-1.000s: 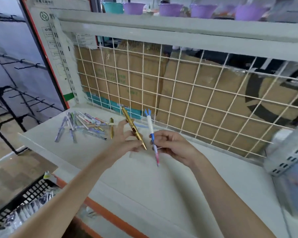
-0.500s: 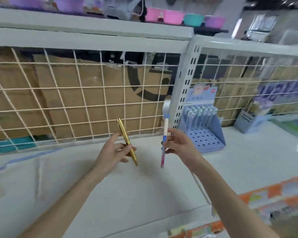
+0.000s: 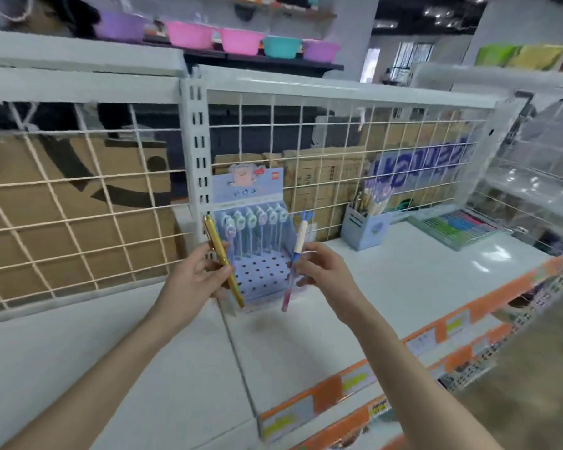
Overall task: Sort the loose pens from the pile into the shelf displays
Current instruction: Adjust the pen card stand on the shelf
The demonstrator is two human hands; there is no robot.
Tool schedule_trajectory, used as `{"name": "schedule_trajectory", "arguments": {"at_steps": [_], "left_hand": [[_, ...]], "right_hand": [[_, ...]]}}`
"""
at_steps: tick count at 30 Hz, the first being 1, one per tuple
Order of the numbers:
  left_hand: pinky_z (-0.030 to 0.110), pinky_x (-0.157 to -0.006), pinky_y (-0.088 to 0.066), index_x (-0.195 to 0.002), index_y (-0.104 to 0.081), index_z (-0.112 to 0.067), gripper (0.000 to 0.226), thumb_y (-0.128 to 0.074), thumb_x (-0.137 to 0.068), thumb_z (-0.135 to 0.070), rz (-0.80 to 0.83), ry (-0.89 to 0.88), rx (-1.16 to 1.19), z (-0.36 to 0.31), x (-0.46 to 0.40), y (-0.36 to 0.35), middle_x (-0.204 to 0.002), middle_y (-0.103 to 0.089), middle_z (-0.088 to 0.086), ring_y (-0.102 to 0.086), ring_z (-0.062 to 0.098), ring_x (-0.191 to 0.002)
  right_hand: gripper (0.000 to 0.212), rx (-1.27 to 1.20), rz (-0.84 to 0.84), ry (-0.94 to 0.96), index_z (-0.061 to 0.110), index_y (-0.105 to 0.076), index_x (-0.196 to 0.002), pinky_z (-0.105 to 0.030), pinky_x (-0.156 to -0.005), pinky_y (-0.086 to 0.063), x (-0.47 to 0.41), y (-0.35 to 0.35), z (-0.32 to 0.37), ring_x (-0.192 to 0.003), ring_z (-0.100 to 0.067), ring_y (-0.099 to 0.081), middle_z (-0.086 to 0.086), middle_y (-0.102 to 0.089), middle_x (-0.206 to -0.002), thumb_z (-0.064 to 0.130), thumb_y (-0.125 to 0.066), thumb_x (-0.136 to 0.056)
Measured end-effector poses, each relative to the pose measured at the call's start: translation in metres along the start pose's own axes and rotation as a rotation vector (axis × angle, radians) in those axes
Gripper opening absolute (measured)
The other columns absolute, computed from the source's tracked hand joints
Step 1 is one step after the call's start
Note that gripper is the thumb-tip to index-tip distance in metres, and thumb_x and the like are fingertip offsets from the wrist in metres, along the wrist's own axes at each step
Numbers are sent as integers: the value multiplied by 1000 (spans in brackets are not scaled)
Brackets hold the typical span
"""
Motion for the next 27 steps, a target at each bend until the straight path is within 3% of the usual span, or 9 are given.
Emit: {"name": "schedule_trajectory", "arguments": {"at_steps": [5, 8, 11, 13, 17, 21, 23, 27], "left_hand": [[18, -52, -53, -116, -52, -20, 25, -50, -94, -8, -7, -14, -22, -11, -41, -106, -86, -66, 4, -65, 8, -66], [17, -53, -51, -115, -51, -14, 22, -50, -94, -8, 51, -17, -6, -19, -62, -179, -89, -66, 5, -64, 2, -62], [17, -55, -51, -113, -52, -8, 20, -52, -93, -7, 43, -18, 10, -24, -77, -226, -91, -66, 9, -66, 11, -68], [18, -54, -52, -112, -53, -6, 20, -54, -92, -6, 8, -13, 11, -24, -85, -241, -91, -66, 11, -66, 17, -71], [16, -55, -52, -110, -51, -6, 19, -55, -91, -6, -29, -6, 2, -25, -101, -251, -85, -67, 6, -66, 3, -62], [19, -58, -55, -102, -43, -12, 18, -57, -91, -7, -48, -39, -50, -31, -117, -245, -83, -67, 7, -67, 11, -68], [16, -56, -53, -109, -40, -9, 25, -57, -90, -8, -59, -48, -71, -34, -129, -242, -86, -67, 11, -64, 7, -63], [16, -55, -52, -116, -40, -3, 31, -57, -91, -8, -69, -57, -67, -37, -158, -239, -85, -66, 13, -61, 19, -70]], "right_hand": [[9, 61, 18, 28, 2, -59, -95, -26, -61, -49, -18, 93, 1, -66, -15, -61, -10, -66, -78, 6, -61, -88], [3, 73, -47, 62, 5, -61, -90, -25, -60, -49, -25, 164, 11, -66, -14, -60, -7, -66, -74, 7, -62, -87], [5, 80, -101, 63, 5, -60, -91, -26, -60, -49, -34, 220, 15, -67, -15, -60, -8, -66, -75, 3, -60, -87], [7, 82, -118, 63, 6, -59, -91, -26, -61, -51, -43, 243, 17, -68, -15, -61, -9, -66, -76, 1, -59, -87], [14, 84, -183, 85, 8, -53, -95, -29, -63, -55, -62, 266, 19, -70, -18, -63, -14, -65, -81, -1, -59, -86], [20, 101, -299, 105, 6, -47, -102, -35, -70, -56, -81, 275, 19, -68, -14, -64, -8, -60, -81, 1, -59, -87], [21, 117, -368, 111, 8, -46, -103, -41, -77, -56, -91, 280, 19, -71, -16, -63, -3, -57, -83, 2, -59, -86], [20, 182, -485, 123, 12, -48, -96, -48, -79, -55, -107, 291, 24, -76, -17, -62, -1, -57, -85, 6, -61, -83]]}}
Point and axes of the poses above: each hand's wrist, its own x-axis away from the middle knuckle, its own y-axis out of the back of the hand, z = x × y, the point moved 10 cm from there along -x, towards the middle knuckle
